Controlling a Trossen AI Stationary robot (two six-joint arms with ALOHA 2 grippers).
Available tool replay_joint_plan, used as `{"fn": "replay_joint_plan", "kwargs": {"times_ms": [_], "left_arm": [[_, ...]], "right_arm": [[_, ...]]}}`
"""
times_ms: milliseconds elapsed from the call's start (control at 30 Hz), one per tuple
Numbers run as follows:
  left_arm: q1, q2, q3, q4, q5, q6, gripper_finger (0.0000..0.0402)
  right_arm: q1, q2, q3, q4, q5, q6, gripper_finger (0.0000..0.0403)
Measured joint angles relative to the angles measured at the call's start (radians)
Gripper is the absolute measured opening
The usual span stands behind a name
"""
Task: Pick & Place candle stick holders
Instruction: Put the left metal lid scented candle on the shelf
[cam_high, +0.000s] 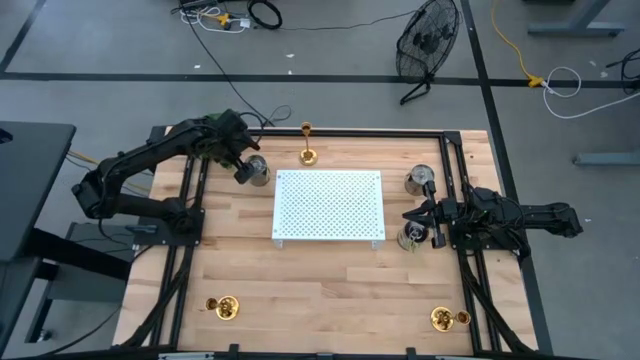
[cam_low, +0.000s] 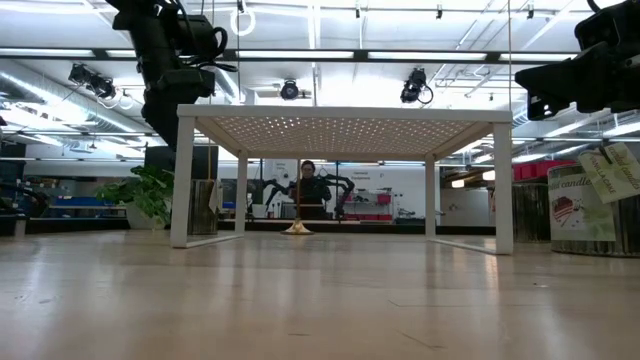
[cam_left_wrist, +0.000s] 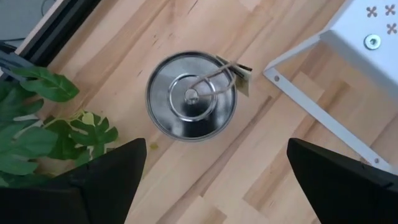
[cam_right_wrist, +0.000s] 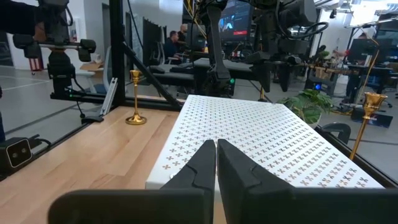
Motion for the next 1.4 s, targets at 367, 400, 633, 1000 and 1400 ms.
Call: {"fn": "replay_joint_plan", "kwargs": {"times_ms": [367,400,633,1000,1400], "left_arm": [[-0.001,0.031,0.055,-0.057,-0.002,0.010,0.0399],[-0.001,0.043,0.072,-0.075,-0.007,0.015,0.0399],[0.002,0.134,0.171,-0.113,-0.030,0.085,0.0399],[0.002,0.256,0.197,-0.137,-0.030,0.211,0.0399],[-0.017,0.262,0.197,-0.133,-0.125,0.513,0.0399]], "right_arm": [[0.000,0.000,0.000,0.000,0.000,0.000,0.0021],[0.000,0.000,0.000,0.000,0.000,0.000,0.0021],[0.000,0.000,0.000,0.000,0.000,0.000,0.0021],[0.000,0.000,0.000,0.000,0.000,0.000,0.0021],[0.000,0.000,0.000,0.000,0.000,0.000,0.0021]]}}
